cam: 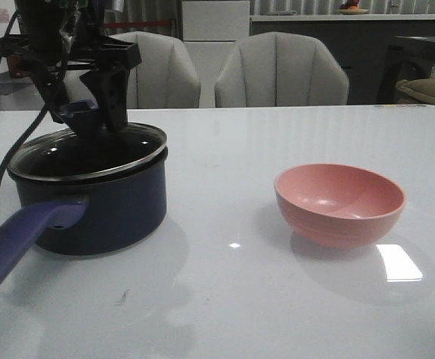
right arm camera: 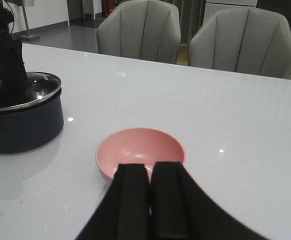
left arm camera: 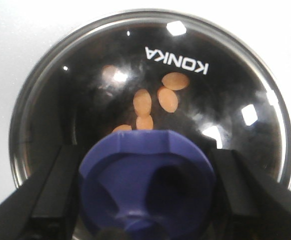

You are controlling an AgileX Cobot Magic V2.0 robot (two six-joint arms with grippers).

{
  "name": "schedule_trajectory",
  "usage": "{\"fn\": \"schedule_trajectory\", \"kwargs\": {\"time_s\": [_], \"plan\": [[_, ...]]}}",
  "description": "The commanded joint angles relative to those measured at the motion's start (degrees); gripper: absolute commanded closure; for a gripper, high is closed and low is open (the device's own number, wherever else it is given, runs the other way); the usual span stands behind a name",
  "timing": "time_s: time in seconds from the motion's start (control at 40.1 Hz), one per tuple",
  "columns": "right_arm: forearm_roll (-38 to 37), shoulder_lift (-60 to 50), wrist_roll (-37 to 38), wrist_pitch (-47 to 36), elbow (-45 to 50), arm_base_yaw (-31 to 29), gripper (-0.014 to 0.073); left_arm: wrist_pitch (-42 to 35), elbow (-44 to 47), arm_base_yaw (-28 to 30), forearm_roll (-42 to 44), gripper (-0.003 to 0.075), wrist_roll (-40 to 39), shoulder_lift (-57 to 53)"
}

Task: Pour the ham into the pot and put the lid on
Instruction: 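Bring the held glass lid over the saucepan and lower it with the left gripper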

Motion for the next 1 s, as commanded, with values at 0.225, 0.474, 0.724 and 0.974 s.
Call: {"fn": "schedule_trajectory", "kwargs": {"time_s": [0.225, 0.474, 0.724, 0.974], "plan": [[0.1, 0.5, -0.4, -4.4, -1.7, 0.1, 0.045, -0.4, -1.6, -0.4, 0.0, 0.0407, 0.0, -2.0], [0.1, 0.5, -0.4, -4.4, -1.7, 0.1, 0.045, 1.4, -1.7, -0.4, 0.4, 0.0174, 0.0, -2.0], [0.1, 0.5, -0.4, -4.4, -1.7, 0.1, 0.045, 2.6, -1.8, -0.4, 2.0, 0.0175, 0.0, -2.0], [0.1, 0.5, -0.4, -4.4, -1.7, 0.1, 0.045, 0.5, -1.8, -0.4, 1.6, 0.0175, 0.0, -2.0]]}}
